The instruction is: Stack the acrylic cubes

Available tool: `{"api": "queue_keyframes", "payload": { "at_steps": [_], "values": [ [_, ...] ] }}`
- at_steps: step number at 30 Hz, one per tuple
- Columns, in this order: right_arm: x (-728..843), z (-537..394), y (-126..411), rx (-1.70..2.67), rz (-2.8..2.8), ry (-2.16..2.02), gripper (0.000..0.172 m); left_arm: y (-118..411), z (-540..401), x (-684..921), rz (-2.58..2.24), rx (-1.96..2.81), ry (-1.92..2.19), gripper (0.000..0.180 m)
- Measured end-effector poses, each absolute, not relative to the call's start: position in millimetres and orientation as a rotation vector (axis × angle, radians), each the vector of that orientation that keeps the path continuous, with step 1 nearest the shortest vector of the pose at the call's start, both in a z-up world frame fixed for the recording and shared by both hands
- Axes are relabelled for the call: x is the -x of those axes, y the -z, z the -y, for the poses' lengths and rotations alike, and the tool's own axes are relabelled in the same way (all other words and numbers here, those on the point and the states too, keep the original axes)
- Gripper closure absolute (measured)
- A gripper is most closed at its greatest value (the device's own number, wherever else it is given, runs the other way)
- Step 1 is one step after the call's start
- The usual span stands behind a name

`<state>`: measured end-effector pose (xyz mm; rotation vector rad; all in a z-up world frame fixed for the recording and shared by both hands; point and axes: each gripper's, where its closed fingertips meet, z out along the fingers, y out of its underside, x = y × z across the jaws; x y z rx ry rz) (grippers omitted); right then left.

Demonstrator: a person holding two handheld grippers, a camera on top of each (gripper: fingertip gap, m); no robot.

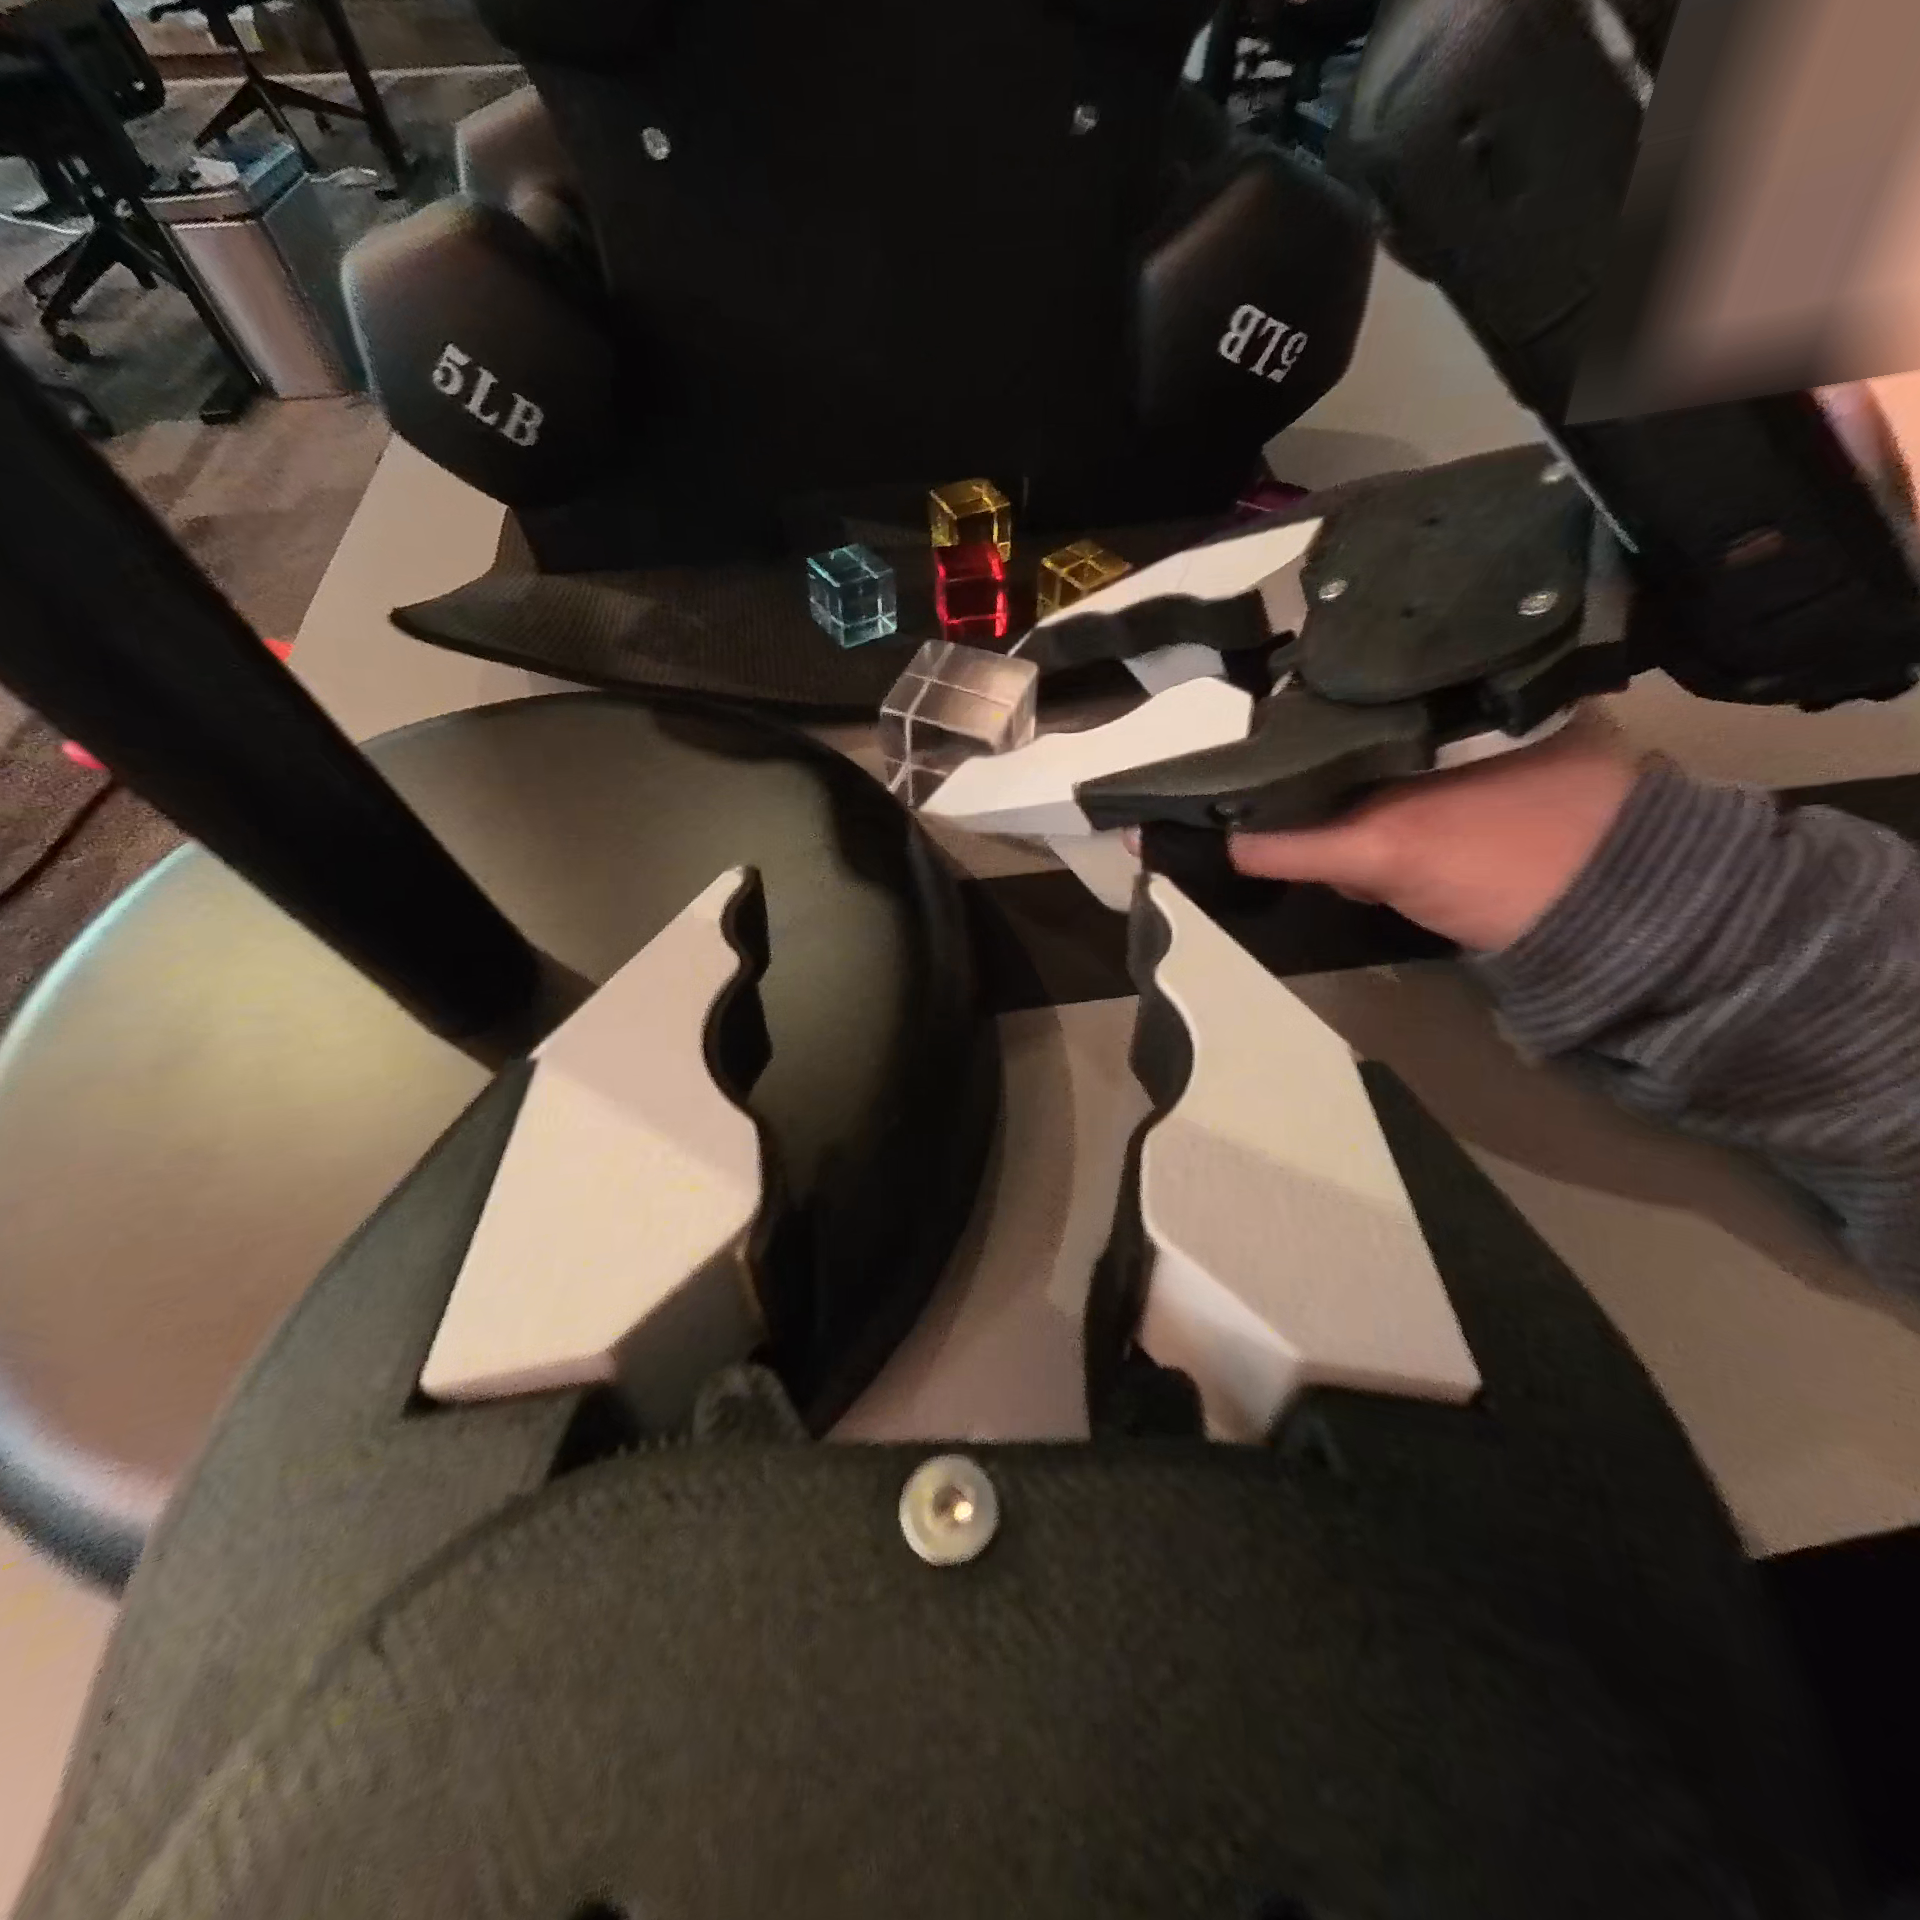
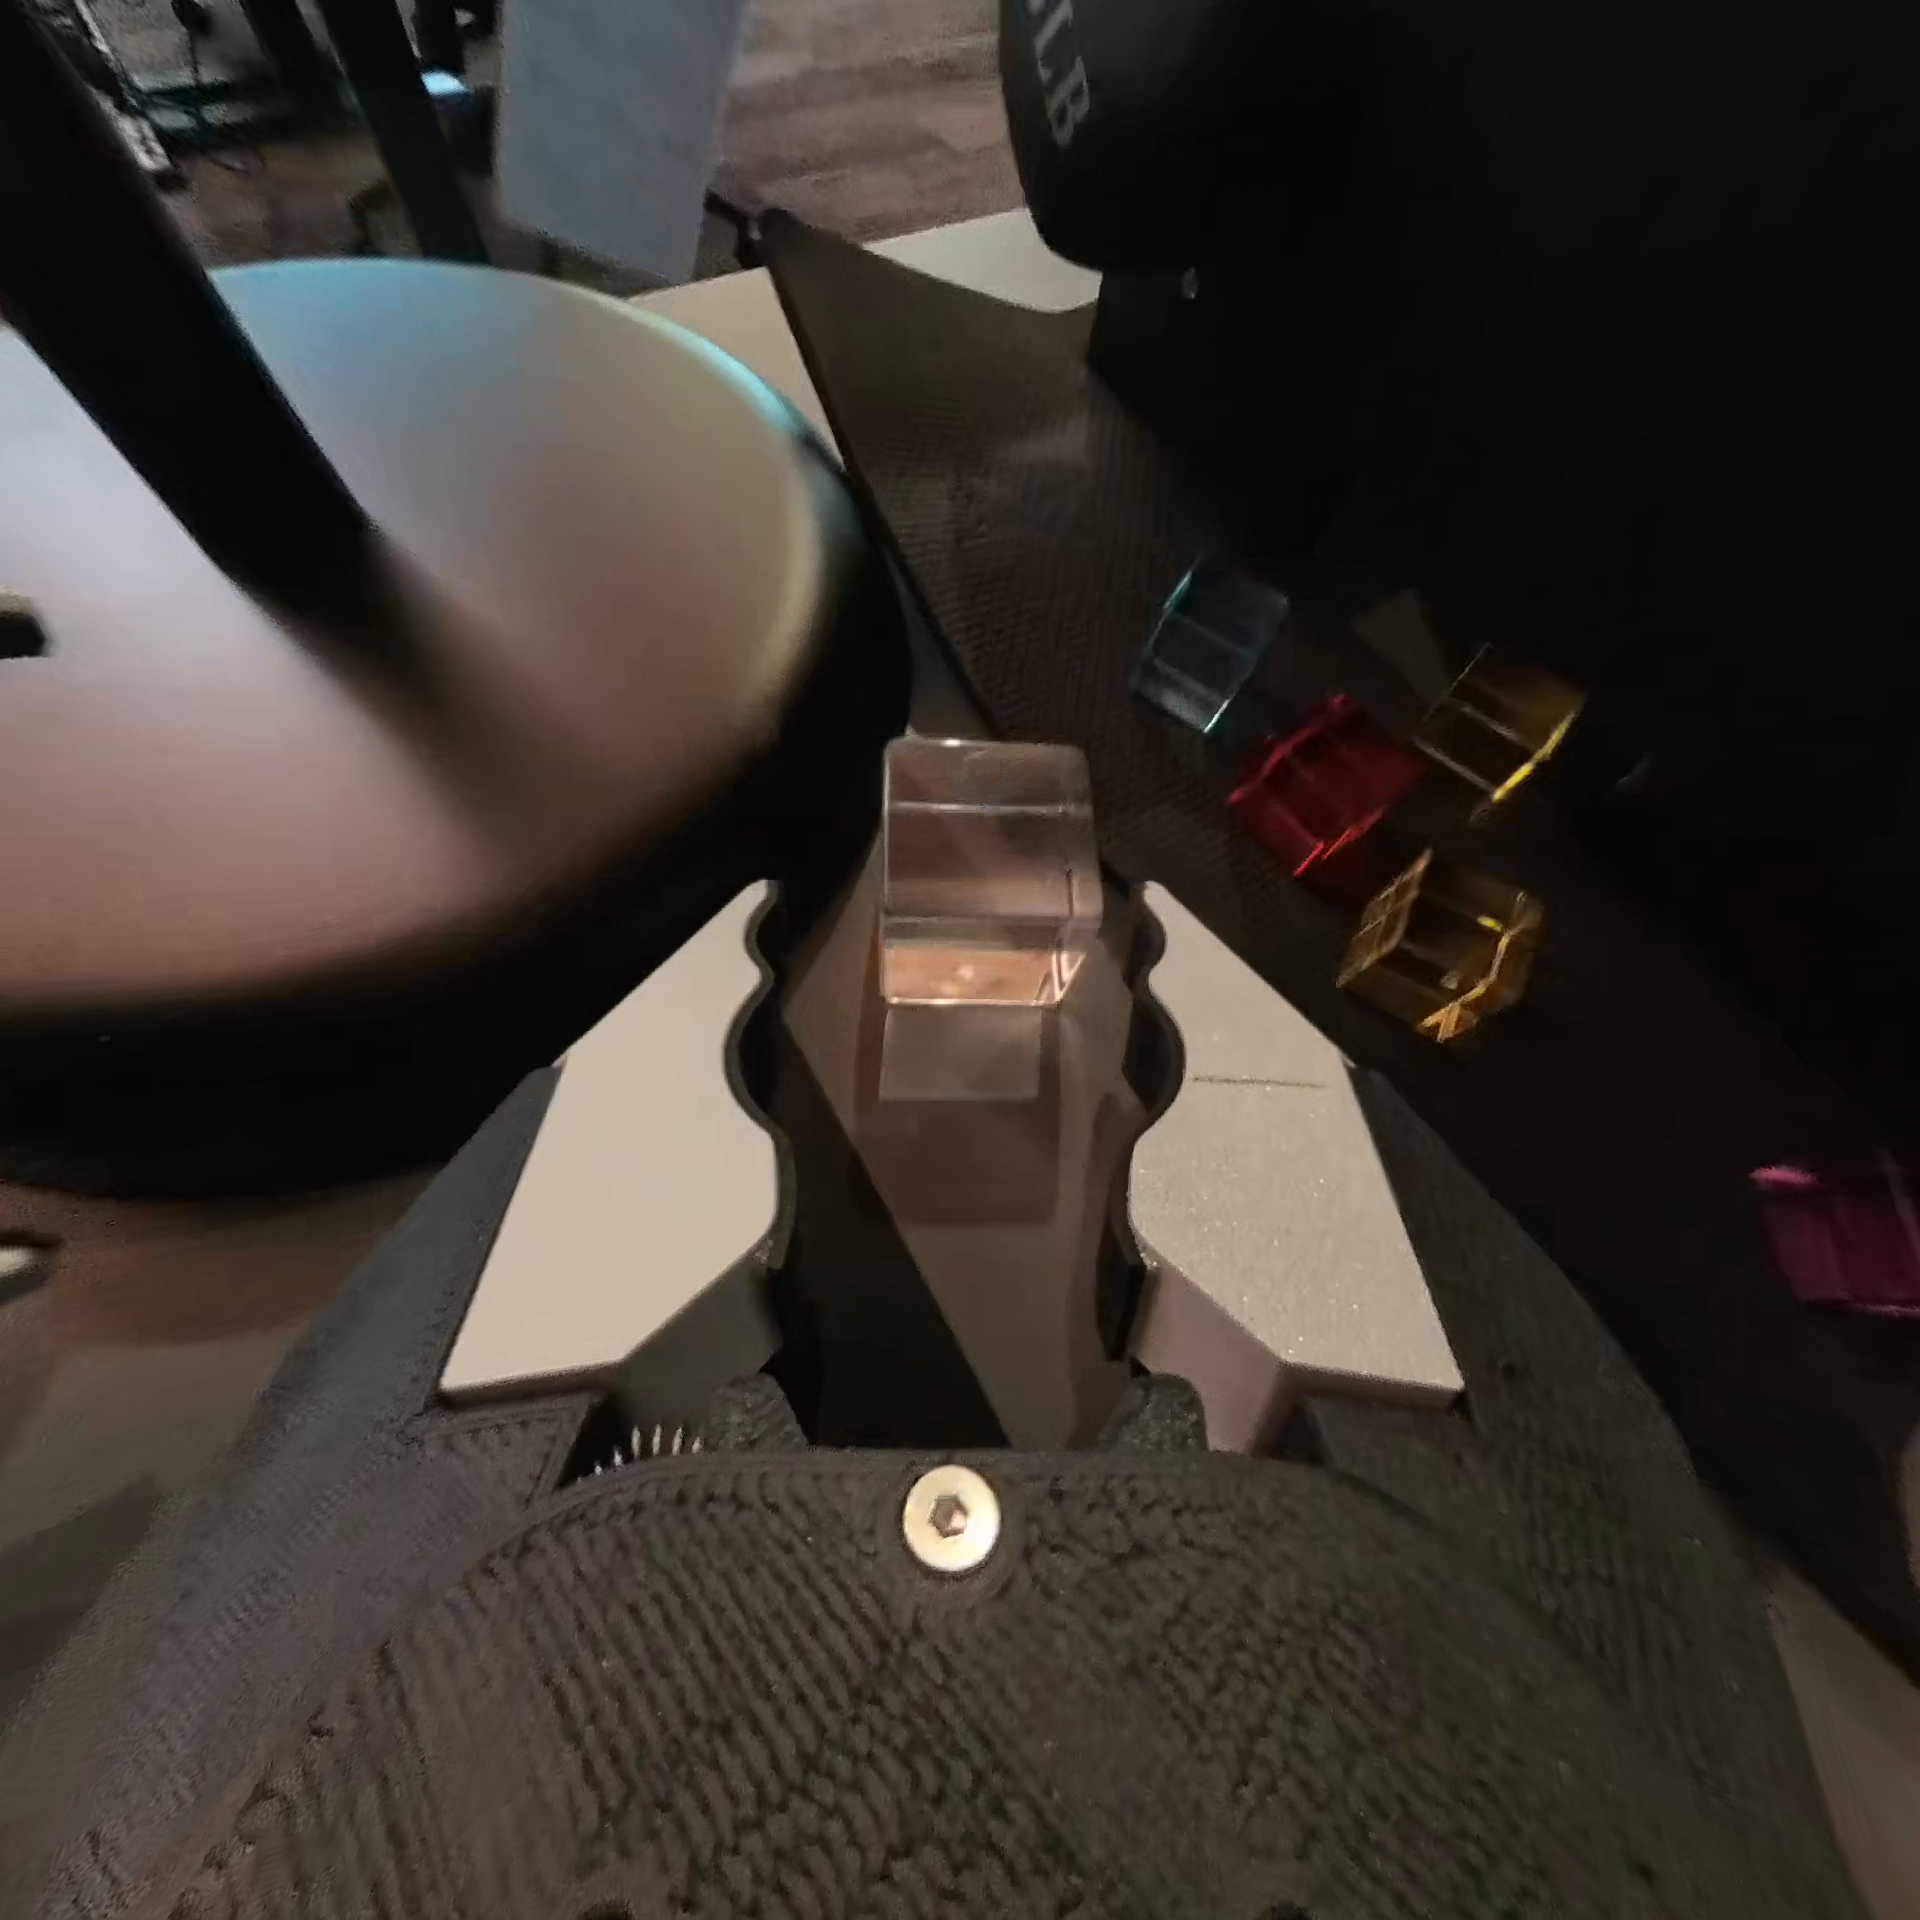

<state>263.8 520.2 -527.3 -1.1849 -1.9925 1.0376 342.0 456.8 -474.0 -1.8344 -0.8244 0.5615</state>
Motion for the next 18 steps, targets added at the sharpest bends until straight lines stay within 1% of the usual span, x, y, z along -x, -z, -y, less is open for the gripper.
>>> {"api": "queue_keyframes", "payload": {
  "at_steps": [2, 3, 4, 6, 9, 13, 15, 18],
  "values": [
    [-258, -523, 535, 1.193, 2.018, -0.965, 0.115, 475, -451, -341, 0.836, 1.839, -0.569, 0.111],
    [-257, -523, 539, 1.201, 2.038, -0.942, 0.123, 475, -448, -341, 0.84, 1.842, -0.576, 0.111],
    [-257, -523, 540, 1.205, 2.048, -0.939, 0.127, 475, -445, -341, 0.844, 1.844, -0.583, 0.111],
    [-256, -524, 537, 1.205, 2.036, -0.949, 0.127, 474, -438, -341, 0.857, 1.841, -0.595, 0.111],
    [-259, -517, 506, 1.136, 1.936, -1.064, 0.128, 469, -425, -339, 0.885, 1.815, -0.634, 0.11],
    [-287, -461, 467, 0.909, 1.945, -1.373, 0.129, 460, -400, -334, 0.941, 1.769, -0.708, 0.103],
    [-298, -436, 463, 0.835, 1.981, -1.425, 0.128, 457, -385, -333, 0.968, 1.753, -0.743, 0.103],
    [-306, -407, 473, 0.777, 2.05, -1.426, 0.128, 453, -366, -333, 1.006, 1.724, -0.78, 0.104]
  ]
}}
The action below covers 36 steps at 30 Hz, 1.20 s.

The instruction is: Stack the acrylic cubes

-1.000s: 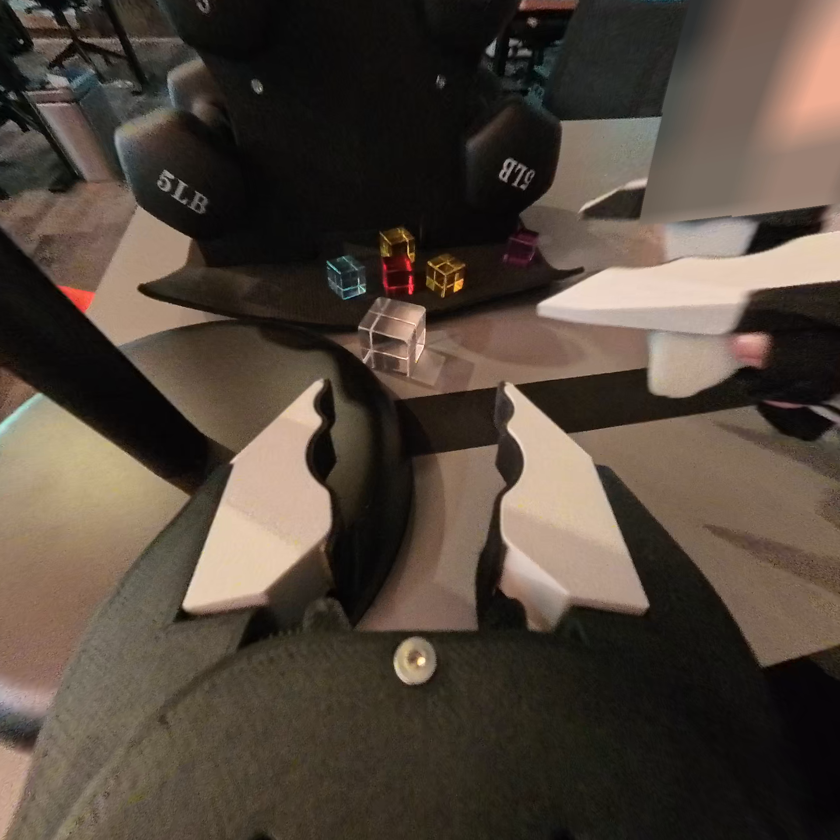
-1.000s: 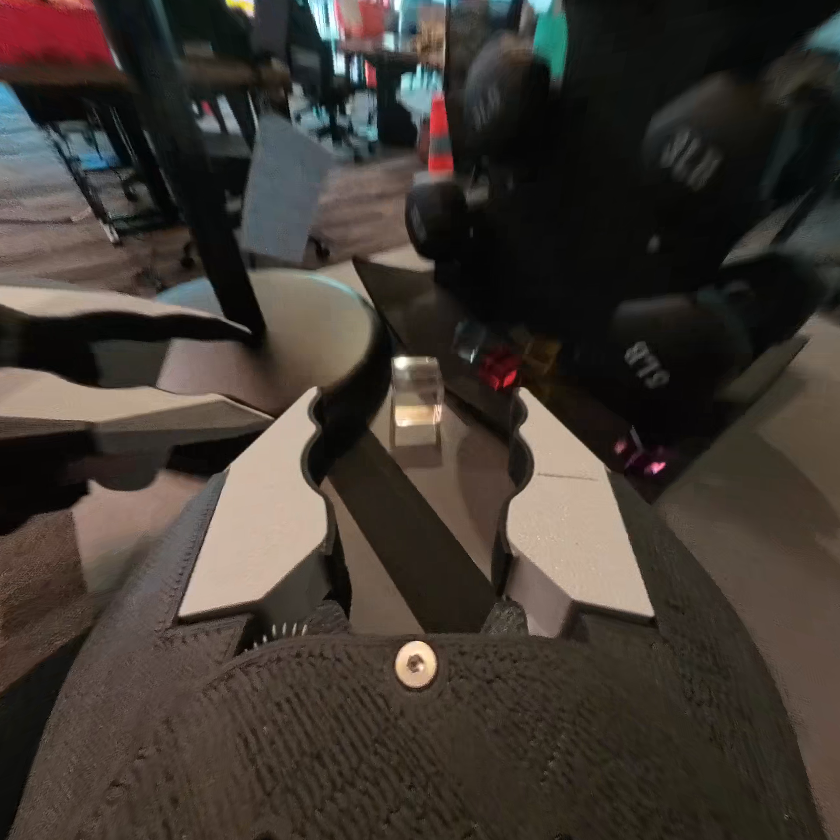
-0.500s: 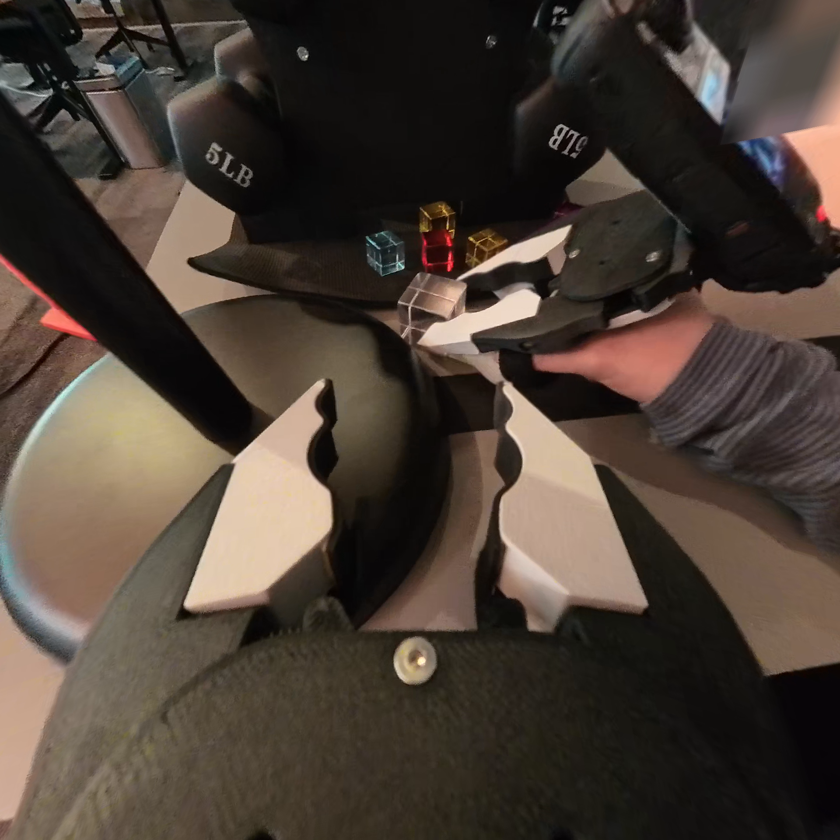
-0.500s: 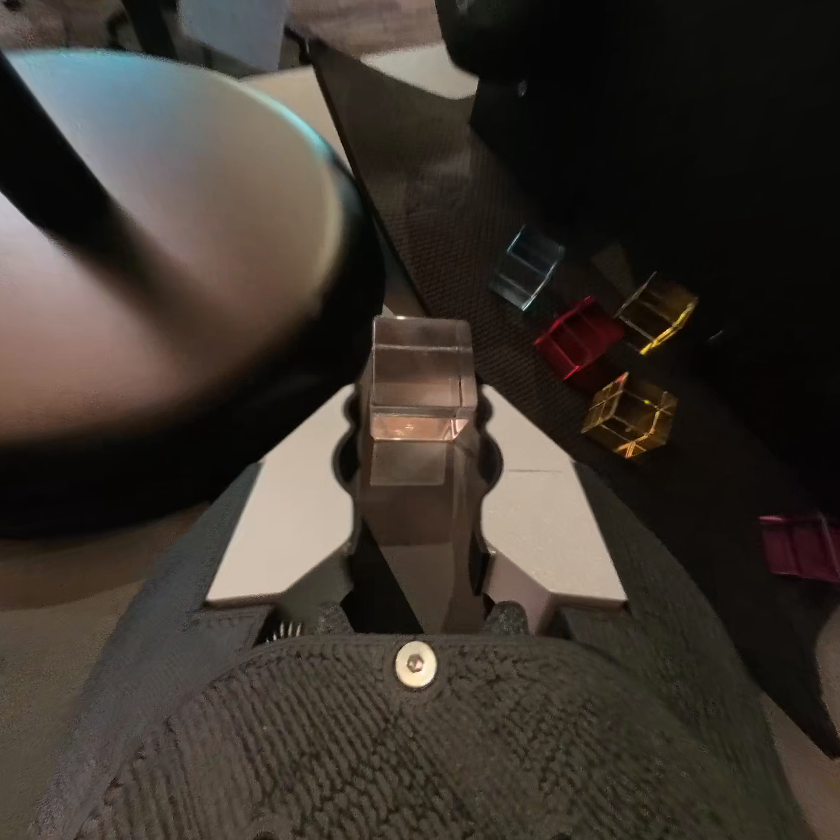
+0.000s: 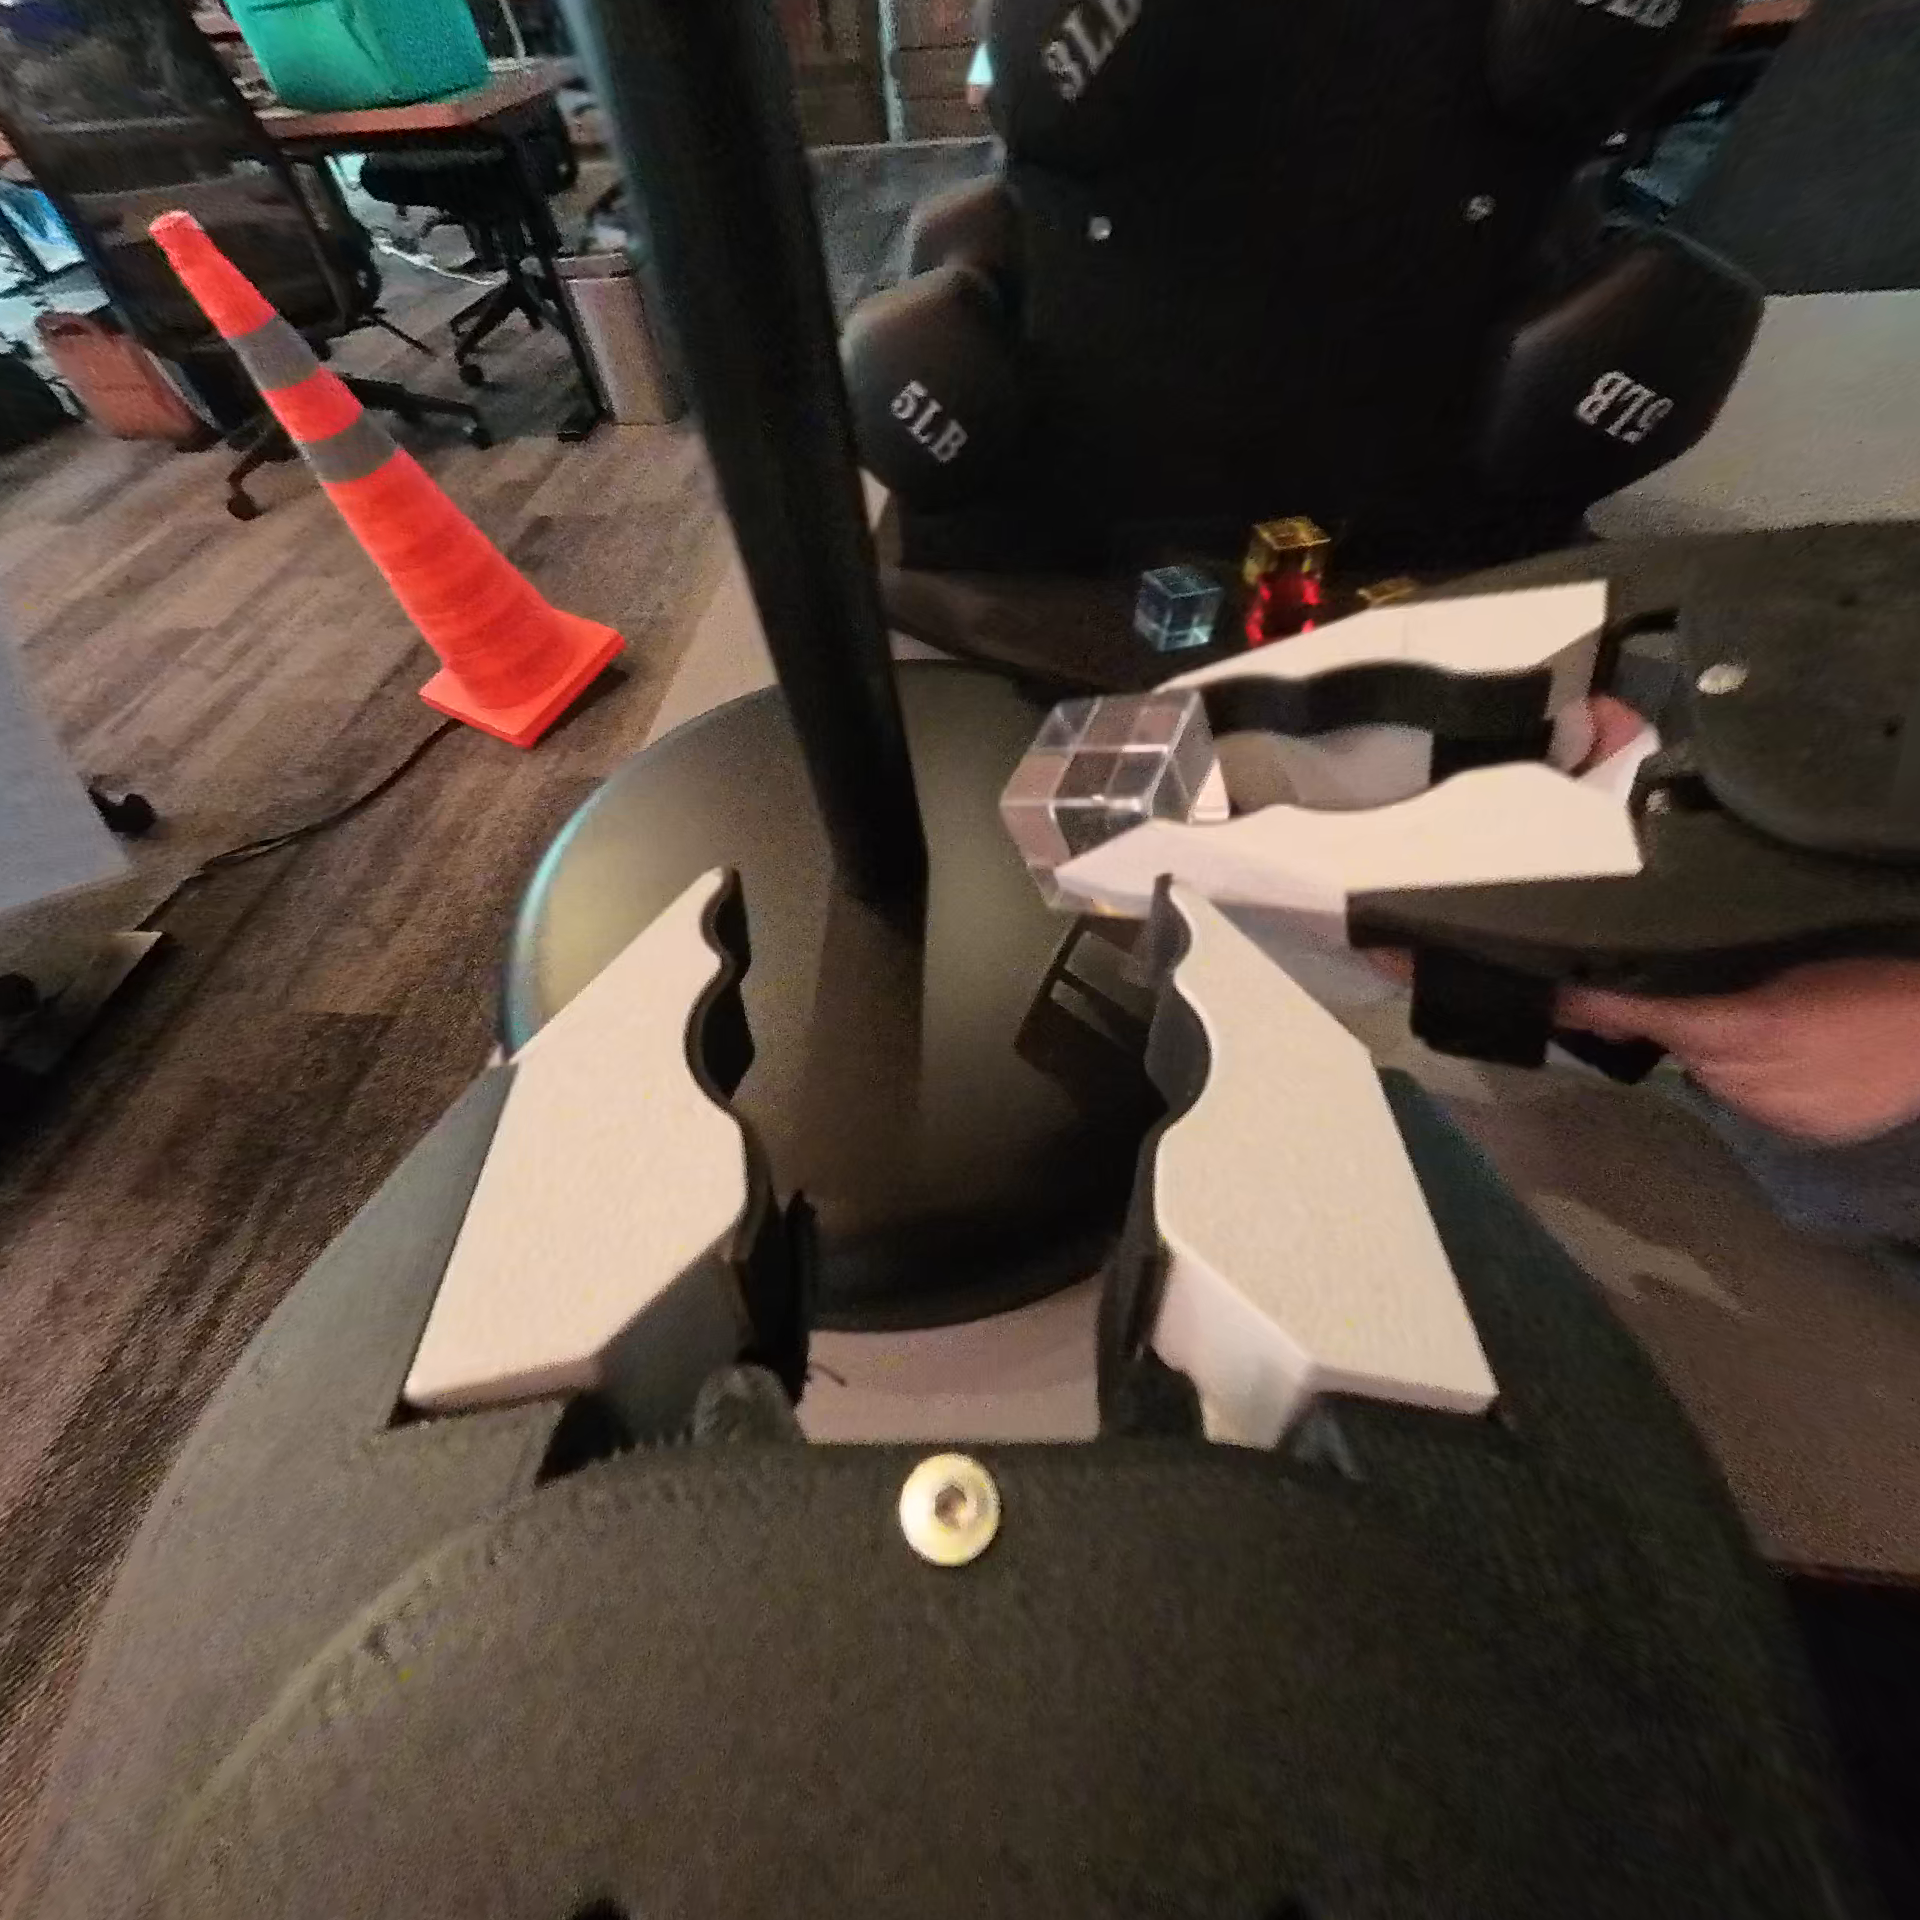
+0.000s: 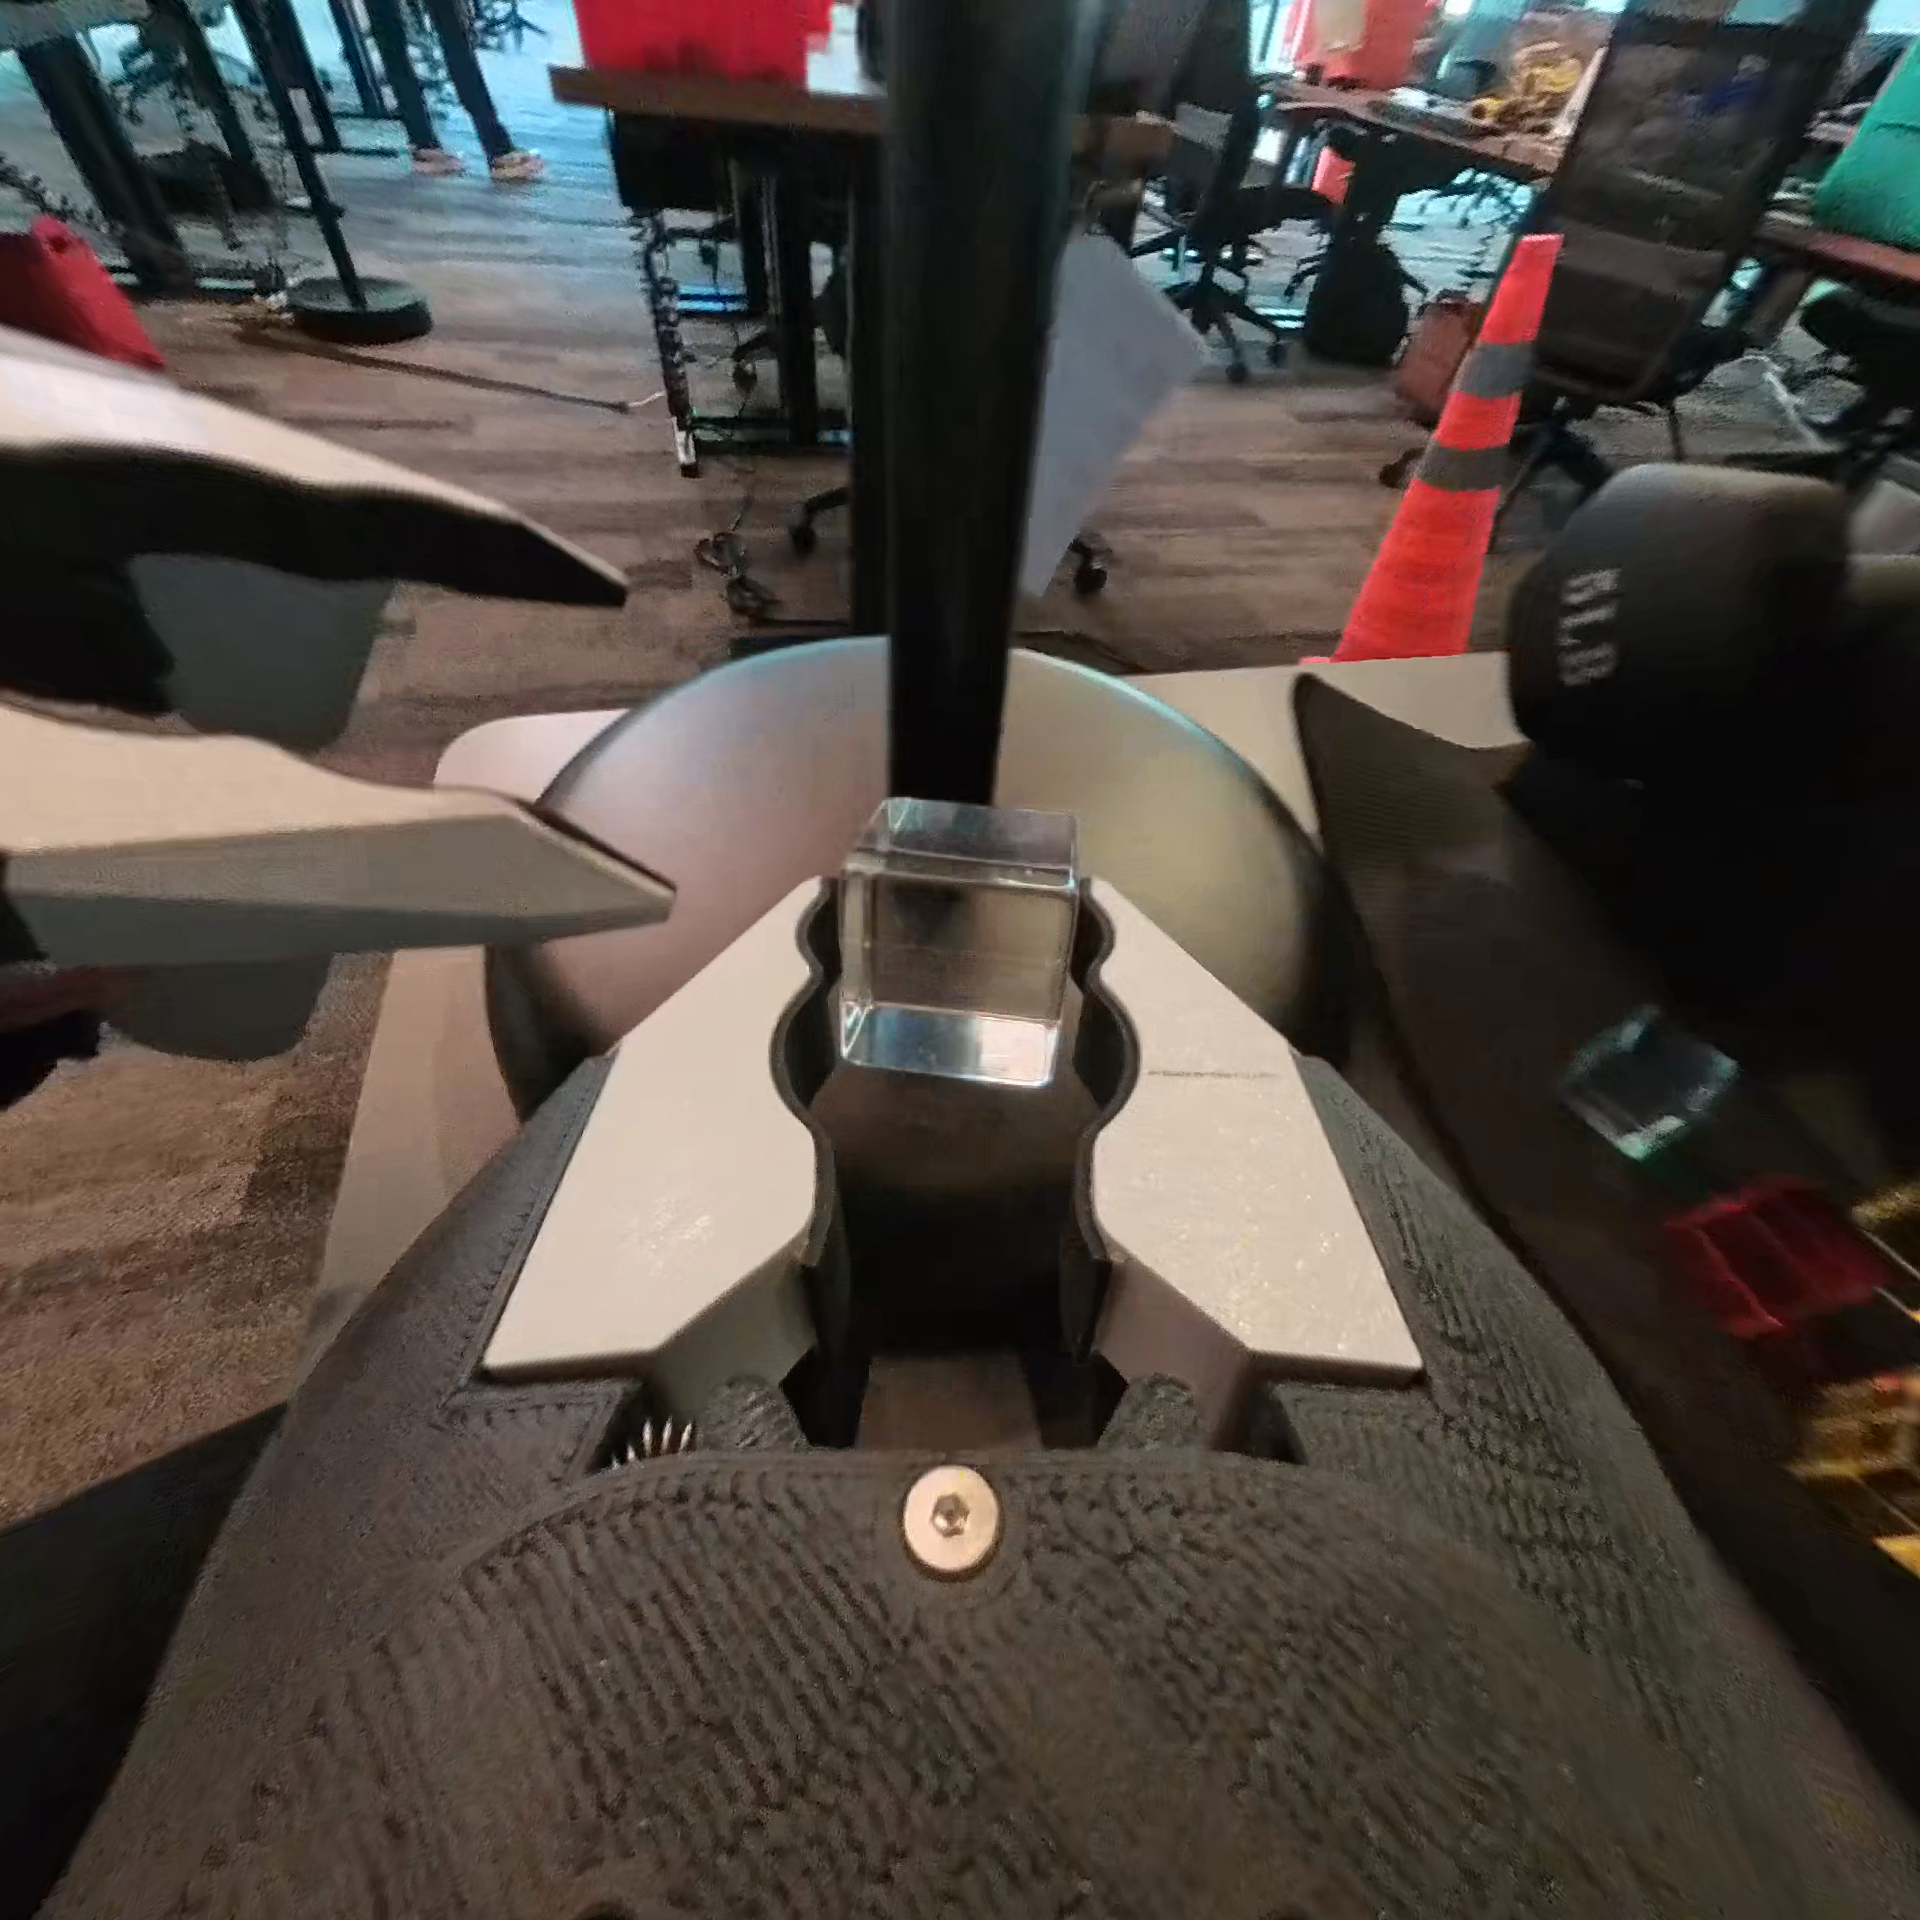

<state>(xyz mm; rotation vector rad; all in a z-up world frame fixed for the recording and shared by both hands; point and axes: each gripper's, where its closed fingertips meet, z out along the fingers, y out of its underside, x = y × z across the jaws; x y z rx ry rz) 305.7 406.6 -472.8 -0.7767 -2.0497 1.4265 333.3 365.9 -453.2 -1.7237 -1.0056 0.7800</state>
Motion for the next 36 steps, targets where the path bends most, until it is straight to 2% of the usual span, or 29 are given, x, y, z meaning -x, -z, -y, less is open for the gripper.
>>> {"api": "queue_keyframes", "payload": {
  "at_steps": [6, 10, 13, 17, 22, 25, 30, 36],
  "values": [
    [-308, -386, 503, 0.81, 2.178, -1.314, 0.127, 457, -340, -334, 1.07, 1.708, -0.818, 0.104],
    [-308, -385, 504, 0.834, 2.183, -1.33, 0.127, 458, -335, -335, 1.081, 1.715, -0.834, 0.104],
    [-313, -385, 502, 0.859, 2.183, -1.393, 0.105, 458, -335, -335, 1.081, 1.714, -0.832, 0.103],
    [-300, -430, 484, 0.926, 2.056, -1.403, 0.1, 458, -336, -335, 1.075, 1.711, -0.824, 0.103],
    [-268, -538, 485, 1.201, 1.805, -1.235, 0.118, 458, -344, -336, 1.041, 1.686, -0.768, 0.102],
    [-255, -584, 507, 1.337, 1.777, -1.056, 0.12, 463, -355, -335, 1.02, 1.703, -0.729, 0.1],
    [-245, -593, 521, 1.372, 1.793, -1.0, 0.116, 471, -377, -337, 0.979, 1.74, -0.674, 0.097],
    [-227, -604, 515, 1.34, 1.78, -0.855, 0.124, 472, -379, -340, 0.974, 1.731, -0.644, 0.097]
  ]
}}
